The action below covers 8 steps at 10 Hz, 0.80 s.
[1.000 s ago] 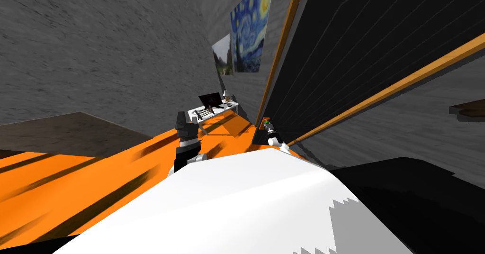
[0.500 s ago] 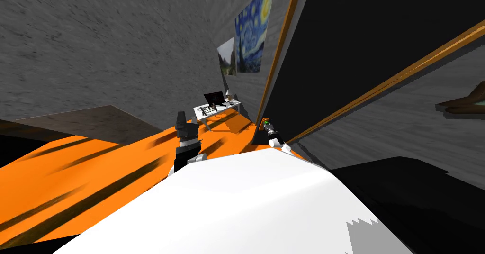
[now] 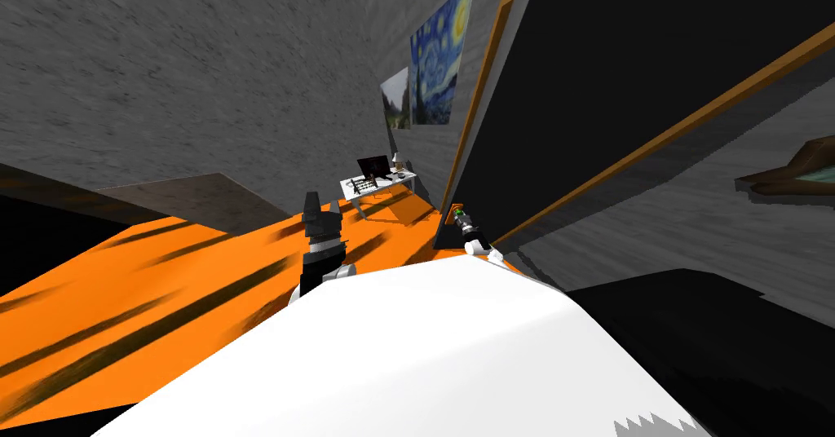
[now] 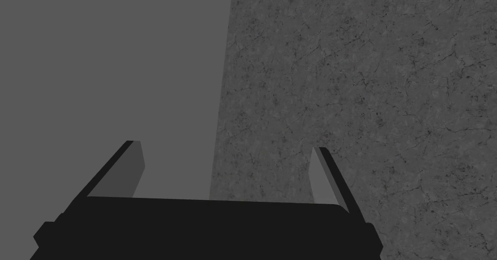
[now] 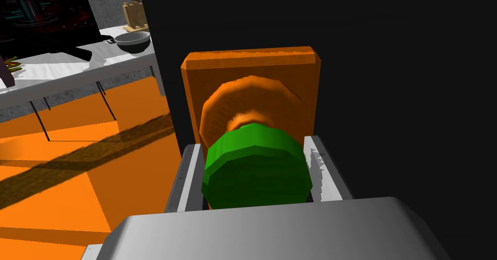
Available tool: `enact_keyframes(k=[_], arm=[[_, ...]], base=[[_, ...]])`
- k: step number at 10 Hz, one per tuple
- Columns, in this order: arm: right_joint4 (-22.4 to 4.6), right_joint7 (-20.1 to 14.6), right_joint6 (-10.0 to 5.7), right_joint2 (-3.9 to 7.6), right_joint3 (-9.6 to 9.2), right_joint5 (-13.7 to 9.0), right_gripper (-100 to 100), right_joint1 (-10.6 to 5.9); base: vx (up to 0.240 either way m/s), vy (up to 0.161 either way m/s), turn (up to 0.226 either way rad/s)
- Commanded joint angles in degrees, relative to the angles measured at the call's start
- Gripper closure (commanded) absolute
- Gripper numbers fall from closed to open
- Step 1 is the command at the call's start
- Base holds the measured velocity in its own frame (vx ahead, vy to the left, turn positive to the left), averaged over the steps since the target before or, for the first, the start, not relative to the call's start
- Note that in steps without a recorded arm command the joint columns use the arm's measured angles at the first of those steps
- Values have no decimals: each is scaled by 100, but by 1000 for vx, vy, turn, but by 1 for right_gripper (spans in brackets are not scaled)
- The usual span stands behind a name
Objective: Pull the door open
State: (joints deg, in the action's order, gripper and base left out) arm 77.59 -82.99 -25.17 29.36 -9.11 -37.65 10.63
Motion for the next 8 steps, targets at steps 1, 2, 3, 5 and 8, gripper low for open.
enact_keyframes(k=[1, 2, 3, 5, 8], arm=[[64, -92, -67, 98, -90, 19, 100, 69], [96, -154, -111, 165, -147, 29, 100, 107], [127, -212, -152, 229, -201, 39, 100, 144], [179, -309, -221, 336, -290, 55, 100, 206], [185, -394, -275, 422, -392, 84, 100, 265]], base=[[-196, -58, 116], [-212, -81, 131], [-211, -78, 126], [-189, -70, 87], [-111, -33, 64]])
